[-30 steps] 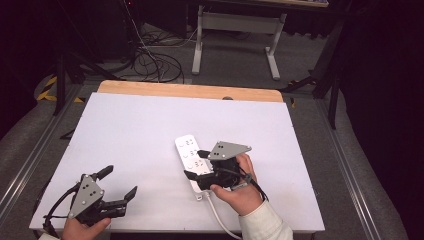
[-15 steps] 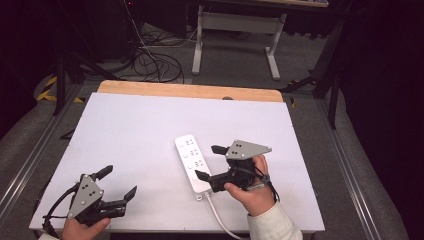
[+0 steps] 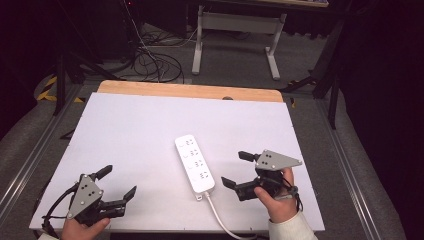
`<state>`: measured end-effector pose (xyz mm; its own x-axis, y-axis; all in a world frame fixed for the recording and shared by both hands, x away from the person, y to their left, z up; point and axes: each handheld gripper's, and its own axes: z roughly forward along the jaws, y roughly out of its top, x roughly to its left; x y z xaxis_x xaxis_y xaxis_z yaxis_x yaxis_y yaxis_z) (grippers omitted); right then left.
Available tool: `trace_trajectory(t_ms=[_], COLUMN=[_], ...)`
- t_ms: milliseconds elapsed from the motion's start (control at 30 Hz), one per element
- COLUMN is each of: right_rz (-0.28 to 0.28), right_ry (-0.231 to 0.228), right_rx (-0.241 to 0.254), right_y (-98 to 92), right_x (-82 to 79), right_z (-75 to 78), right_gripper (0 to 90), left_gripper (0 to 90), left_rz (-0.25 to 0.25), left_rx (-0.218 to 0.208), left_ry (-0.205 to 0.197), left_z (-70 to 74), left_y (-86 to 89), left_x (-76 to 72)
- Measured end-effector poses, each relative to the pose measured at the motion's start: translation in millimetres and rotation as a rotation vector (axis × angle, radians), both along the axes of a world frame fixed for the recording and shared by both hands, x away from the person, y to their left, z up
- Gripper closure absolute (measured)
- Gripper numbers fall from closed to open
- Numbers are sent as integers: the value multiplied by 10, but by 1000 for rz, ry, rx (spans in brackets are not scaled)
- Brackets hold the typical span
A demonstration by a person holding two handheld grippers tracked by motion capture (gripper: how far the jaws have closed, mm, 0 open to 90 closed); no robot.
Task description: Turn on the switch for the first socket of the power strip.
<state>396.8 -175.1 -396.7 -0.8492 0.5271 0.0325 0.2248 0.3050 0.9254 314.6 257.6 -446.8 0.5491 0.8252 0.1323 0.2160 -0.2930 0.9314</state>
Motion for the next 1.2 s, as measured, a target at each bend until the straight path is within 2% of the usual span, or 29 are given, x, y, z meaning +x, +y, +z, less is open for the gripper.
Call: trace_trajectory(t_ms=[433,567,700,867,967,1133,1200], right_rz=[-70,-99,-119,-136,-156,-136,-132], right_ry=[-31,-22,-5,29,38,18,14], right_rx=[36,42,25,4,-5,-25,-26], right_y=[-472,-594,-707,-839,-877,-845,-832], right_x=[-99,-136,-170,-165,-163,-167,-171], right_z=[-339,-458,-607,-788,-834,-829,-825], right_gripper=[60,60,56,56,56,55,55], left_gripper=[104,104,103,100,97,97,97], left_rz=[-3,0,4,4,3,-1,2], left_rx=[-4,3,16,9,0,-36,-39], left_ry=[9,6,-3,-2,8,41,40], left_z=[24,30,34,29,27,8,1], left_y=[15,21,30,36,56,80,76], left_x=[-8,-12,-13,-11,1,32,36])
